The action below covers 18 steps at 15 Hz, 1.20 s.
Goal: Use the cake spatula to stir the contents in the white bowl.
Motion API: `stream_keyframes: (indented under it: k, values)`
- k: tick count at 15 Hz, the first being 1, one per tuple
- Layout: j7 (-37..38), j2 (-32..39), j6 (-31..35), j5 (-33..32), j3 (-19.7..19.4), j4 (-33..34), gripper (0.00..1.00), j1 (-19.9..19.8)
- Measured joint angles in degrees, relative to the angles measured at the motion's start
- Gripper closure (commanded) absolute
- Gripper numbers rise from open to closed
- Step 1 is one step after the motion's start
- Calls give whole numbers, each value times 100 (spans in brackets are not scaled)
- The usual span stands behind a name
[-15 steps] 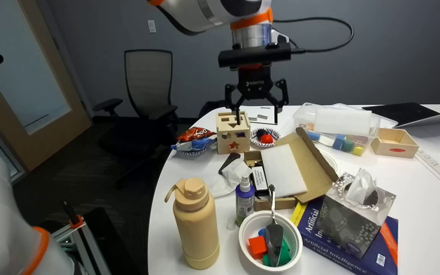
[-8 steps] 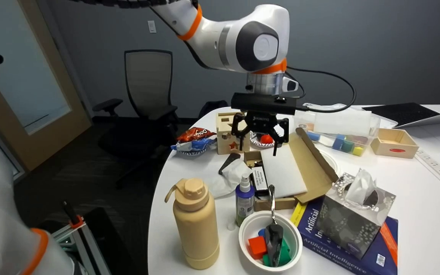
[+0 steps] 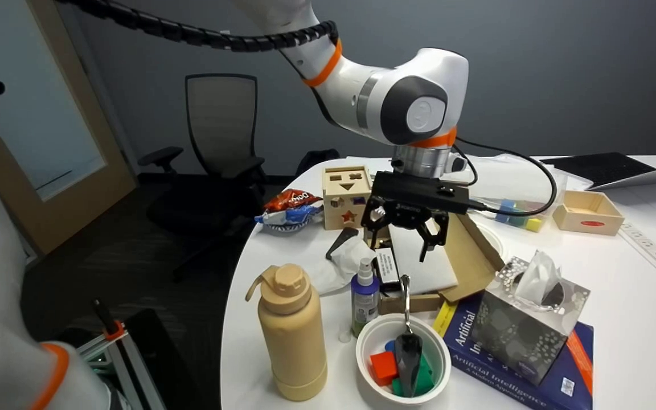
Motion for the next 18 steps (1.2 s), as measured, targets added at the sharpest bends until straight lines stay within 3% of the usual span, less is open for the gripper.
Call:
stream_keyframes:
  k: [18]
  values:
    - [-374, 1287, -57, 294, 193, 746, 0, -443]
